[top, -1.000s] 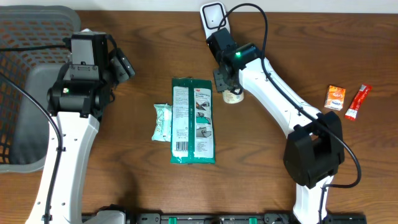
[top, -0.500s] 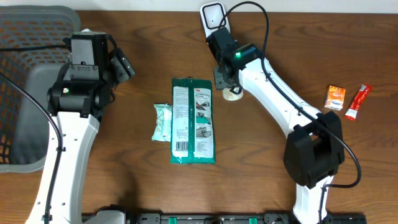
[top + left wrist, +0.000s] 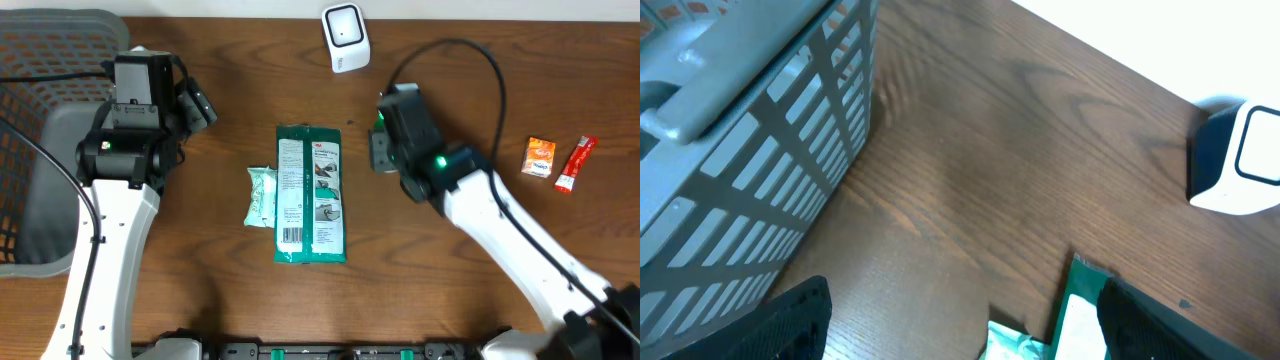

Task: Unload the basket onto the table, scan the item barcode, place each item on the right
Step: 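Lift the green-lidded jar with the right gripper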

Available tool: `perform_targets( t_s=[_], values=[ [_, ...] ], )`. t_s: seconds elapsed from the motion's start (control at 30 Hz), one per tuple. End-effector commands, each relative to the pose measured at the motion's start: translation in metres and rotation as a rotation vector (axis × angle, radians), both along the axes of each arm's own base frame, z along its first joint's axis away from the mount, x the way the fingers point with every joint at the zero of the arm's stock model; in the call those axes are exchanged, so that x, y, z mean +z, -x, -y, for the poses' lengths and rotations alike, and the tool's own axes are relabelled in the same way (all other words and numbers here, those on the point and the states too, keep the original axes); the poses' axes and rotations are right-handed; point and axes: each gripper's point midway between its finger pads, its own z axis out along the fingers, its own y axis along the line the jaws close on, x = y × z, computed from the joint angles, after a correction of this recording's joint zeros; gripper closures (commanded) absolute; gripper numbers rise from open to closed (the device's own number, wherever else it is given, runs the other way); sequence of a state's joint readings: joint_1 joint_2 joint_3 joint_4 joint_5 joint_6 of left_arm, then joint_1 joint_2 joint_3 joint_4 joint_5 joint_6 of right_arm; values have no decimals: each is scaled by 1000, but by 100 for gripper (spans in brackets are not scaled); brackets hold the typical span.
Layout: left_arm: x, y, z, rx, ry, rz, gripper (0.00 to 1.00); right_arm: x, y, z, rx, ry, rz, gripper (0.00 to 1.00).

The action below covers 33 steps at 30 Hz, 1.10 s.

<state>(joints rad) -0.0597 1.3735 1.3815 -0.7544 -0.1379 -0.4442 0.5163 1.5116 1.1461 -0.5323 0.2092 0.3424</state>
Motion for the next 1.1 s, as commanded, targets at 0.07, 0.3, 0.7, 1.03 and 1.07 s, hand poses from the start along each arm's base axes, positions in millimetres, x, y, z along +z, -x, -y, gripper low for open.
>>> perform_targets(
  t_s=[0.07, 0.3, 0.7, 1.03, 1.07],
  values=[
    [5, -1, -4, 10, -16, 10, 15, -52, 14, 1, 44, -31, -21, 75],
    [5, -1, -4, 10, -16, 10, 15, -75, 4, -5, 45, -79, 62, 74],
    [5, -1, -4, 10, -16, 10, 15, -77, 6, -4, 25, -90, 48, 59],
    [5, -1, -4, 10, -16, 10, 15, -83, 9, -2, 90, -21, 42, 10],
    [5, -1, -4, 10, -16, 10, 15, -82, 9, -1, 90, -16, 40, 10]
  ],
)
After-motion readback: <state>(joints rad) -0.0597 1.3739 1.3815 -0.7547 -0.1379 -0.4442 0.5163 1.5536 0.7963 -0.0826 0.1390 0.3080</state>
